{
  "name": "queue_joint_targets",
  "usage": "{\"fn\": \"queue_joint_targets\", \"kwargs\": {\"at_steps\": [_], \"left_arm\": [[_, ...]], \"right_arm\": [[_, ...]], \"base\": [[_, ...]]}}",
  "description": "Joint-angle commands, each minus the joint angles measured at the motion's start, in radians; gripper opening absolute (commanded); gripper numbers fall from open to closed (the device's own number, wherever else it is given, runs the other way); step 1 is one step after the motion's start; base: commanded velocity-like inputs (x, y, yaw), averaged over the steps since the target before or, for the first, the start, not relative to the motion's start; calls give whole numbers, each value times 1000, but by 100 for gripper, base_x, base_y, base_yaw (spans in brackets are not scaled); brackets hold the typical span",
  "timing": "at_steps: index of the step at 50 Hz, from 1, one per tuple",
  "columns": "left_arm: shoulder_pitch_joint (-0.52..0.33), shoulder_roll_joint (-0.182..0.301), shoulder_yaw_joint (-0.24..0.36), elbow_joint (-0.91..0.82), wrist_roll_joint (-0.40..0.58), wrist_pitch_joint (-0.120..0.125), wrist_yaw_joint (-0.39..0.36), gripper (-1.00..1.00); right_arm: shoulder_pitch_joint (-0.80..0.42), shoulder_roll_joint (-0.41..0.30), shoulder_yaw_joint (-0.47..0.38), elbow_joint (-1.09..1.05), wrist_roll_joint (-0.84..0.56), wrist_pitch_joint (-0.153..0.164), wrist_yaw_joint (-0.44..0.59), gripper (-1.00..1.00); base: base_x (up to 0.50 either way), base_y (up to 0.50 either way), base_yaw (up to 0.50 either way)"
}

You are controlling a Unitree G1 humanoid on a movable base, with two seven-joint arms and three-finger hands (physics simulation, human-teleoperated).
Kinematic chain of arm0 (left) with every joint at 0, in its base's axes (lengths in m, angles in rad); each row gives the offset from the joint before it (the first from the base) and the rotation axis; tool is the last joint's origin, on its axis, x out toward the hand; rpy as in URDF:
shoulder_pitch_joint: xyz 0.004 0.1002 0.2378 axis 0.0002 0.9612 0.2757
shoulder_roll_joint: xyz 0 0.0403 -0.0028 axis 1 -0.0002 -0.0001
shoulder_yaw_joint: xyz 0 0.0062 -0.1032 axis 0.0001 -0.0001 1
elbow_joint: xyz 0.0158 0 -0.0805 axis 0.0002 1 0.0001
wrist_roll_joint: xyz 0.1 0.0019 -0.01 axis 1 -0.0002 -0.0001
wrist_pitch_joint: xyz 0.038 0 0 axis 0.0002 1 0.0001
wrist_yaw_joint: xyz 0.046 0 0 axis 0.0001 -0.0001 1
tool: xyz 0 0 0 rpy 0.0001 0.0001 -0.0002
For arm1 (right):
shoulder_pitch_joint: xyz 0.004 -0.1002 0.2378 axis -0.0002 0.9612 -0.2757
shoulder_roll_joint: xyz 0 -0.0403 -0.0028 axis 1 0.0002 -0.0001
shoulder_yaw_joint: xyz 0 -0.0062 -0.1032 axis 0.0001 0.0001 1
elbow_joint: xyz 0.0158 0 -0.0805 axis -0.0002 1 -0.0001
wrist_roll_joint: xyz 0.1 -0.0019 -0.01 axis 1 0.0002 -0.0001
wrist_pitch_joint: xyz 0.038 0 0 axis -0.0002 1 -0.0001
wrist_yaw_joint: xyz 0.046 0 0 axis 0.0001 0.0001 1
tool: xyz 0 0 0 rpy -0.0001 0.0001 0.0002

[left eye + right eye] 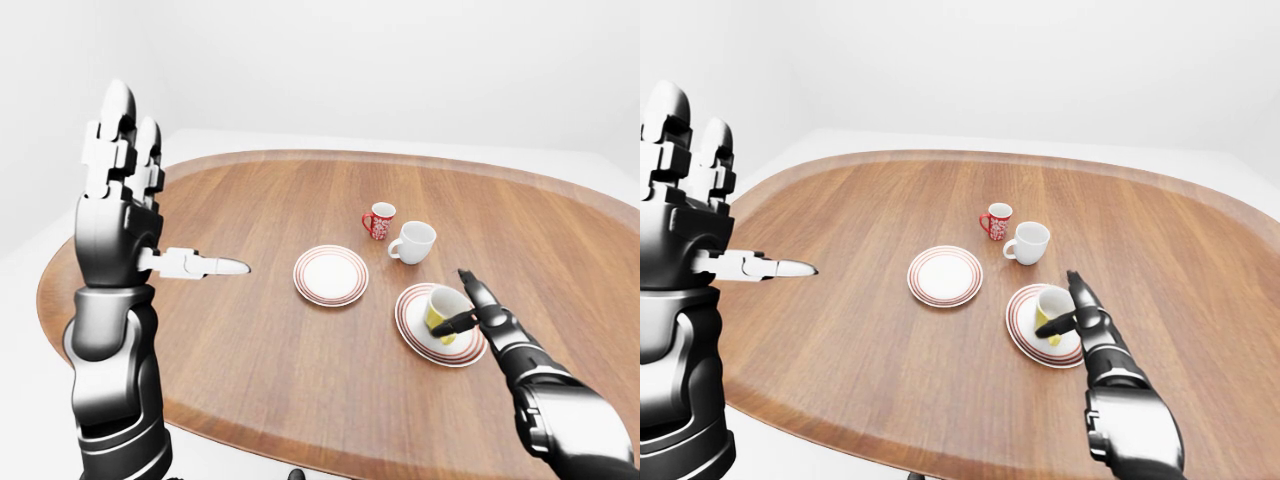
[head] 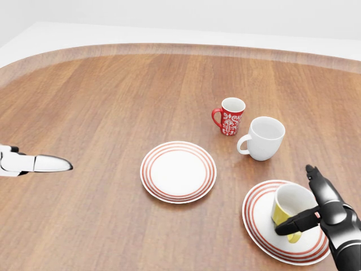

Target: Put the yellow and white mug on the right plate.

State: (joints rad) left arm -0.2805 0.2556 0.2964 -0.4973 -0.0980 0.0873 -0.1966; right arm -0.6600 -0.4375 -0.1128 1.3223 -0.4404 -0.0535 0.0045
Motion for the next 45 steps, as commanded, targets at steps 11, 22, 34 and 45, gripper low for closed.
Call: {"fn": "queue_joint_targets", "kwargs": {"at_steps": [11, 22, 34, 45], "left_arm": [[0, 0, 1, -6, -4, 0, 2, 100], [1, 0, 1, -9, -5, 0, 2, 100], [0, 0, 1, -17, -6, 0, 3, 100], [-3, -1, 2, -40, -10, 0, 3, 100]], "right_arm": [[0, -3, -19, -2, 63, 5, 52, 100], [-21, -23, -19, -24, 78, 5, 64, 100], [-58, -65, -15, -97, 66, 18, 73, 100], [21, -61, -41, -440, 57, 141, 156, 100]], "base": [[0, 0, 0], [0, 0, 0], [0, 0, 0], [0, 0, 0]]}}
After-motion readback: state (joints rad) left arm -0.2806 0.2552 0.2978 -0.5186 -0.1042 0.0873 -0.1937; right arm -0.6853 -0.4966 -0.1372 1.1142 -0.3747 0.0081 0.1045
